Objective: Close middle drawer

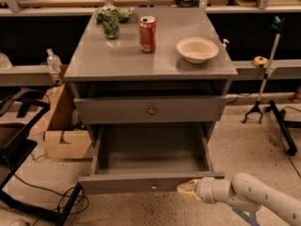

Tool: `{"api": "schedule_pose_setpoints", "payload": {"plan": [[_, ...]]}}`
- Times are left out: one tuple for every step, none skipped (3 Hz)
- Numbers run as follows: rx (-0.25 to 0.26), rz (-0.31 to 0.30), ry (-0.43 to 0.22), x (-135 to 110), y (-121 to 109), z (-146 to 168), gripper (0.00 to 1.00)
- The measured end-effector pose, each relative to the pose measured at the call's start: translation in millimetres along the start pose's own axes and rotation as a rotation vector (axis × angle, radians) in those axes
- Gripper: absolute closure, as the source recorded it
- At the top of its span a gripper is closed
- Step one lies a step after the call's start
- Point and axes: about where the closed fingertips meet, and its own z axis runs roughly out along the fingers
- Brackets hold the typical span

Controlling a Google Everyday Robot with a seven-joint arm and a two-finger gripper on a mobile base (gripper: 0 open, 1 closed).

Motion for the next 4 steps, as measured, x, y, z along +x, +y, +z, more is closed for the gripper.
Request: {"api": "schedule_pose_setpoints", "payload": {"plan": [[0.0,0.0,0.002,0.8,1.2,-0.3,1.0],[0.0,0.003,0.036,-13.5,-30.1,25.2,1.0],[0.0,0.003,0.036,-12.5,-28.2,24.1,1.0],[0.008,0.012,0.057,-20.1,-48.3,36.7,1.0]]}}
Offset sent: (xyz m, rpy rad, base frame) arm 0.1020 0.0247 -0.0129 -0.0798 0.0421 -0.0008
